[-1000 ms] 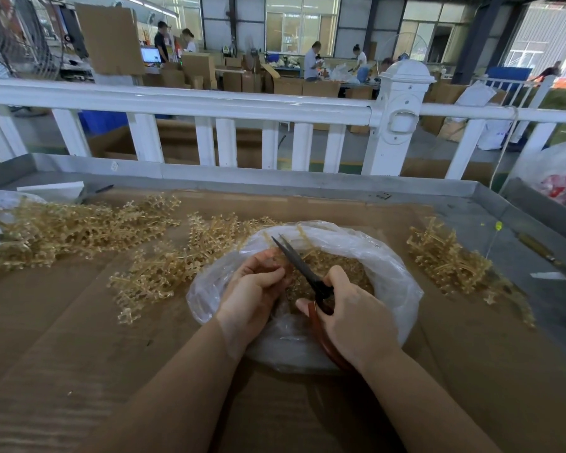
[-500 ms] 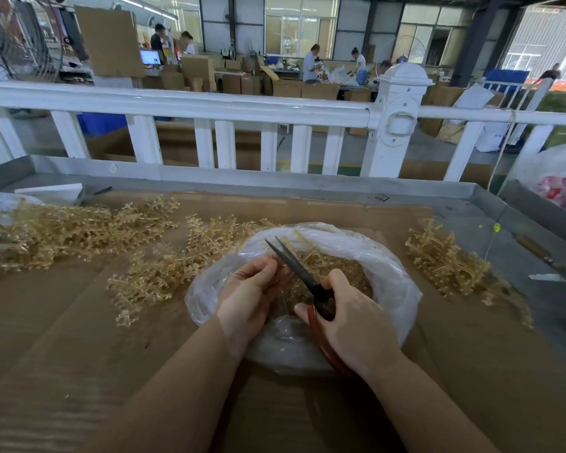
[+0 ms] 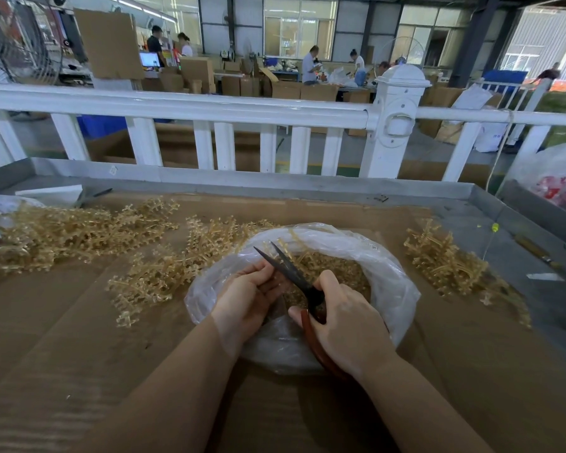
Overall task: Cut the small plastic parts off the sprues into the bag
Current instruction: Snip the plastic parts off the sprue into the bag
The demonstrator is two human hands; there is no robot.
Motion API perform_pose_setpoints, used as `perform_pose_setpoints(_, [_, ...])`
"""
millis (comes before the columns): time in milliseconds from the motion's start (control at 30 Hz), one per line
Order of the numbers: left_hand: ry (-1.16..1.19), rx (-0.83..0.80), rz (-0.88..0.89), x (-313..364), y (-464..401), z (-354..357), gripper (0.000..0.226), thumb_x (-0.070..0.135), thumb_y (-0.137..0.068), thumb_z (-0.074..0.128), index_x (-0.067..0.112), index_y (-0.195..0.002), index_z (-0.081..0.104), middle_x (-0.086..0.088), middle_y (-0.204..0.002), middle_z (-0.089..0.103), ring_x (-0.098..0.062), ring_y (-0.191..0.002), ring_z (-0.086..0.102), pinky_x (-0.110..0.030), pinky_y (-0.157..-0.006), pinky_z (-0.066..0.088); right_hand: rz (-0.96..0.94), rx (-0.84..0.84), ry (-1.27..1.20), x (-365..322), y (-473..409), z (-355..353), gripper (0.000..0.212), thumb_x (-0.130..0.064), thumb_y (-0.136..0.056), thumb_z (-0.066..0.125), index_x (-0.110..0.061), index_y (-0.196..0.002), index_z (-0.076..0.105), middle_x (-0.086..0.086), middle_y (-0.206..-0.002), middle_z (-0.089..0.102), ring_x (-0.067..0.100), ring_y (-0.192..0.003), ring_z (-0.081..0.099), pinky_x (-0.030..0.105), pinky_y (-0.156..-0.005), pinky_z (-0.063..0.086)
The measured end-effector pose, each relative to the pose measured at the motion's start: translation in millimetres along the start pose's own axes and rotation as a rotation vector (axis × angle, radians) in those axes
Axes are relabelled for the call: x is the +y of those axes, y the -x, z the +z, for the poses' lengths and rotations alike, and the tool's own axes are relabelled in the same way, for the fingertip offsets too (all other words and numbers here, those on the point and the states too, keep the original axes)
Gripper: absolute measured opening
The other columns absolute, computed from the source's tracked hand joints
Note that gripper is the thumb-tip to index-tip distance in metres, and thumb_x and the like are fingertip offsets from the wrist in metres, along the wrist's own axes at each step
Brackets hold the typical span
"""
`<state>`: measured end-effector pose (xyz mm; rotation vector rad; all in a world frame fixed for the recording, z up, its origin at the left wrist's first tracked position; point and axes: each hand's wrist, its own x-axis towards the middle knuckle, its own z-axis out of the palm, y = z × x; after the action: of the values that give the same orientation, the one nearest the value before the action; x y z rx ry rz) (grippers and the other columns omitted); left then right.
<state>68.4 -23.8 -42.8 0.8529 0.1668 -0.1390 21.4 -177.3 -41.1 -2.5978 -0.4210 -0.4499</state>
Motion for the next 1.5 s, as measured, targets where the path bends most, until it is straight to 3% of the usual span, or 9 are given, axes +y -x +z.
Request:
perform_pose_setpoints(67, [-0.008,-0.024,-0.002,0.1,0.6,-0.2,0.041,-0.005,-0.095,0.04,0.005,-0.067,0.069,-0.008,-0.07,0.072,-0.016,-0.063,0.071,-0.025,-0.057,0.058,-0.007,0.0,-0.004,-0.5,-2.0,1.1,0.039,-0.061,-0.086,0.048,-0.029,-0.104,0.038,-0.006,-0.096,0.058,0.013,-0.092,0.055,0.024,-0.077,0.044])
perform_pose_setpoints(300, [-0.072,-0.019,-0.009,0.6,3.2,1.7,0.026,-0.005,-0.094,0.042,0.003,-0.081,0.061,-0.008,-0.073,0.07,-0.015,-0.063,0.068,-0.021,-0.058,0.057,-0.01,0.022,0.004,-1.0,-5.9,4.6,0.046,-0.062,-0.086,0.047,-0.026,-0.113,0.039,-0.004,-0.098,0.06,0.015,-0.095,0.057,0.024,-0.076,0.043])
perform_pose_setpoints(500, [-0.085,-0.02,-0.032,1.6,5.0,2.2,0.019,-0.003,-0.094,0.044,0.002,-0.086,0.059,-0.014,-0.088,0.063,-0.022,-0.081,0.06,-0.03,-0.081,0.05,-0.037,0.033,0.0,-2.8,-7.3,6.4,0.048,-0.061,-0.088,0.045,-0.023,-0.115,0.039,-0.005,-0.094,0.061,0.014,-0.087,0.059,0.019,-0.067,0.037])
perform_pose_setpoints(833, [-0.051,-0.035,-0.041,1.5,4.5,1.6,0.018,-0.002,-0.093,0.045,0.003,-0.084,0.059,-0.011,-0.081,0.066,-0.019,-0.072,0.063,-0.023,-0.062,0.057,-0.063,0.065,0.077,-3.6,-7.6,8.9,0.053,-0.062,-0.09,0.041,-0.019,-0.121,0.037,-0.003,-0.092,0.062,0.013,-0.083,0.062,0.018,-0.066,0.039])
perform_pose_setpoints(1000, [-0.056,-0.027,-0.017,2.2,4.6,1.3,0.017,0.0,-0.095,0.042,0.004,-0.094,0.058,-0.012,-0.087,0.064,-0.022,-0.079,0.06,-0.03,-0.077,0.052,-0.063,0.073,0.071,-2.1,-5.5,8.3,0.051,-0.063,-0.088,0.041,-0.022,-0.119,0.038,-0.005,-0.093,0.062,0.012,-0.083,0.062,0.018,-0.066,0.04])
perform_pose_setpoints(1233, [-0.02,0.005,0.006,0.4,2.8,2.8,0.019,-0.002,-0.095,0.044,0.007,-0.083,0.056,-0.008,-0.083,0.066,-0.013,-0.07,0.066,-0.021,-0.062,0.056,-0.063,0.076,0.064,0.5,-2.4,8.4,0.044,-0.064,-0.087,0.042,-0.027,-0.11,0.037,-0.008,-0.092,0.061,0.01,-0.082,0.06,0.018,-0.067,0.044])
perform_pose_setpoints(1400, [-0.032,0.026,0.023,-0.2,3.4,4.3,0.023,-0.004,-0.096,0.041,0.006,-0.079,0.052,-0.013,-0.087,0.059,-0.02,-0.078,0.058,-0.03,-0.076,0.049,-0.061,0.078,0.06,-0.5,0.2,7.0,0.048,-0.065,-0.086,0.042,-0.026,-0.114,0.038,-0.006,-0.097,0.06,0.012,-0.09,0.058,0.02,-0.074,0.045])
perform_pose_setpoints(1500, [-0.057,0.041,0.036,-0.4,3.9,3.8,0.024,-0.005,-0.096,0.04,0.006,-0.079,0.053,-0.011,-0.079,0.059,-0.02,-0.072,0.057,-0.029,-0.071,0.046,-0.048,0.051,0.057,-1.5,0.4,5.8,0.052,-0.064,-0.087,0.04,-0.024,-0.121,0.036,-0.003,-0.105,0.058,0.016,-0.099,0.056,0.024,-0.083,0.043])
